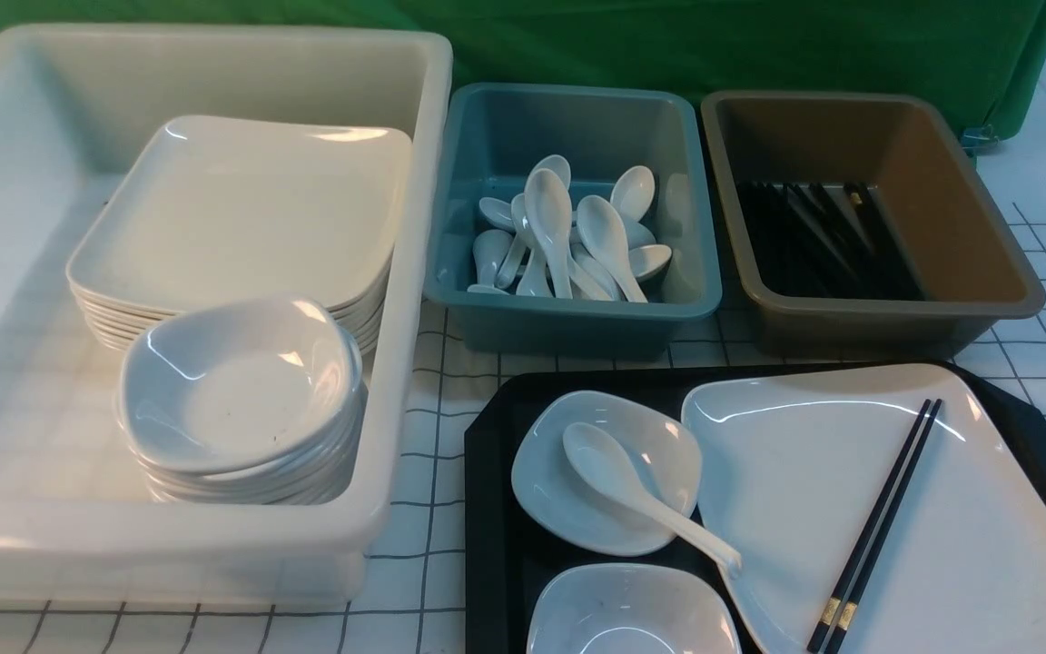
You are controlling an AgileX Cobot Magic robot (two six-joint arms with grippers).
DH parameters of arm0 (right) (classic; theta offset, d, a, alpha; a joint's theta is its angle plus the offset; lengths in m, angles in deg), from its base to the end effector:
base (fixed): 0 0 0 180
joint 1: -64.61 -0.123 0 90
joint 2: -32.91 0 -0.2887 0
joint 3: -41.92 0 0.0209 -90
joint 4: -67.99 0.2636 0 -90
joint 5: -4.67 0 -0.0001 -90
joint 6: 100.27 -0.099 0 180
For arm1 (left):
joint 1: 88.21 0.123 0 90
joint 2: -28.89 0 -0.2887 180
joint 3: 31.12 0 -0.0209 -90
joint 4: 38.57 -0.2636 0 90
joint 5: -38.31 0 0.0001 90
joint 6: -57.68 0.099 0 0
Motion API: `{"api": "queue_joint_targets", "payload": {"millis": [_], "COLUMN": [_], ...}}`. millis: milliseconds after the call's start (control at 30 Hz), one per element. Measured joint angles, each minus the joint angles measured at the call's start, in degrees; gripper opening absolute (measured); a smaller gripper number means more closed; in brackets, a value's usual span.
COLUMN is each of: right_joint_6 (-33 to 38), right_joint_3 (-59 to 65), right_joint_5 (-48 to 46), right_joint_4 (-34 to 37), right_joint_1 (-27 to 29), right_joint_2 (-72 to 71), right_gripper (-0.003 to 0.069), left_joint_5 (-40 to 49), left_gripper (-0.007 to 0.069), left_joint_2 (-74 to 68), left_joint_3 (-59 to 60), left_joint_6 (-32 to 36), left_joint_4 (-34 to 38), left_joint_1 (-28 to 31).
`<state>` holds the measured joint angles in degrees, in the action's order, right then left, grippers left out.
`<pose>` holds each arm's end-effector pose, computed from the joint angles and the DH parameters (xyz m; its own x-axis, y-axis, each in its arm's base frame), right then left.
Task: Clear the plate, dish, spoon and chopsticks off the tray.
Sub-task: Use the right arm to grab a pair of chopsticks from the plate
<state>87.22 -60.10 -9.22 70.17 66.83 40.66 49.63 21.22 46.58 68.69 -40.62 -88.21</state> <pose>0.0728 -0.0019 0.1858 -0.1689 -0.0872 -0.9818 0.0140 0.9958 -0.0908 0.0732 0.0007 0.1920 -0.1150 0.2253 -0.9675 0.0194 0.9743 0.2246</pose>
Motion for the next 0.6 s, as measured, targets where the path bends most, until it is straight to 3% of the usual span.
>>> {"api": "queue_joint_targets", "payload": {"millis": [133,200,233,367,600], "right_joint_6": [0.00,0.00,0.00,0.00,-1.93], "right_joint_3": [0.00,0.00,0.00,0.00,0.00], "right_joint_5": [0.00,0.00,0.00,0.00,2.38], "right_joint_4": [0.00,0.00,0.00,0.00,2.47], "right_joint_1": [0.00,0.00,0.00,0.00,0.00], "right_joint_2": [0.00,0.00,0.00,0.00,0.00], "right_gripper": [0.0240,0.0240,0.0240,0.0240,0.0240], "left_joint_5": [-5.23,-8.55,-11.71,-16.90,-21.33], "left_gripper": [0.0004,0.0004,0.0004,0.0004,0.0004], "left_joint_2": [0.00,0.00,0.00,0.00,0.00], "left_joint_3": [0.00,0.00,0.00,0.00,0.00], "left_joint_6": [0.75,0.41,-1.34,-6.25,-6.97], "left_joint_4": [-0.78,3.69,11.25,24.56,24.78], "left_joint_1": [0.00,0.00,0.00,0.00,0.00]}}
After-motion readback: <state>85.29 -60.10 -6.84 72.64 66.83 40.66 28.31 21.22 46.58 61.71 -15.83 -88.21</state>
